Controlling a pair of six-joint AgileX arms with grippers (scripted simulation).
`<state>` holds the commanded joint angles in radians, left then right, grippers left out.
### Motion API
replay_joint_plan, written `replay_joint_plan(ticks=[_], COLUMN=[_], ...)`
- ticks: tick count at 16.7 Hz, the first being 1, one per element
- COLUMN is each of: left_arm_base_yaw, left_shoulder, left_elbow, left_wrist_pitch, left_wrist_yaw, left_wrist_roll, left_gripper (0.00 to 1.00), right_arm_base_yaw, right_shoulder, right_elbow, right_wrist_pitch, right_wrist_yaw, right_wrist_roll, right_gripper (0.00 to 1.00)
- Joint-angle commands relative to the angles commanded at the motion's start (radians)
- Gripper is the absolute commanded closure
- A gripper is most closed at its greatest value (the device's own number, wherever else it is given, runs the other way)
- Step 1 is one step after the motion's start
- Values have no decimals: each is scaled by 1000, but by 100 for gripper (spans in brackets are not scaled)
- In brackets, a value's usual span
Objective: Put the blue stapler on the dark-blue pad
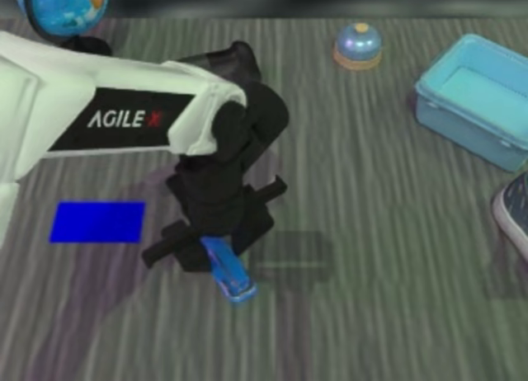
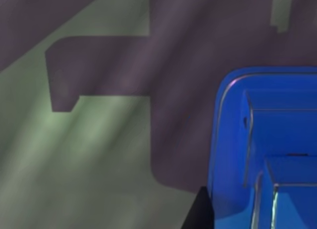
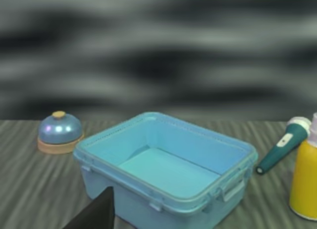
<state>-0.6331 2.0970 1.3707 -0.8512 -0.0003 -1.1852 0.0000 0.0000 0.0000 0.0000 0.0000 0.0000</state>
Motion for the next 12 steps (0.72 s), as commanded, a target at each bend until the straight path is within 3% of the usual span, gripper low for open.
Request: replay_joint_plan(ticks=[2, 3, 12], left_arm_base_yaw=[0, 0, 1], left_shoulder=[0, 0, -2], left_elbow=[0, 0, 3], left_wrist_pitch=[0, 0, -3], left_wrist_yaw=[0, 0, 0], left_wrist_roll=[0, 0, 1], left_gripper=[98, 100, 100], right_arm_base_yaw=[0, 0, 0], right_shoulder=[0, 0, 0], right_elbow=[0, 0, 0], right_wrist_pitch=[0, 0, 0], right_wrist_yaw=[0, 0, 0], right_wrist_roll=[0, 0, 0], right_gripper=[0, 0, 0])
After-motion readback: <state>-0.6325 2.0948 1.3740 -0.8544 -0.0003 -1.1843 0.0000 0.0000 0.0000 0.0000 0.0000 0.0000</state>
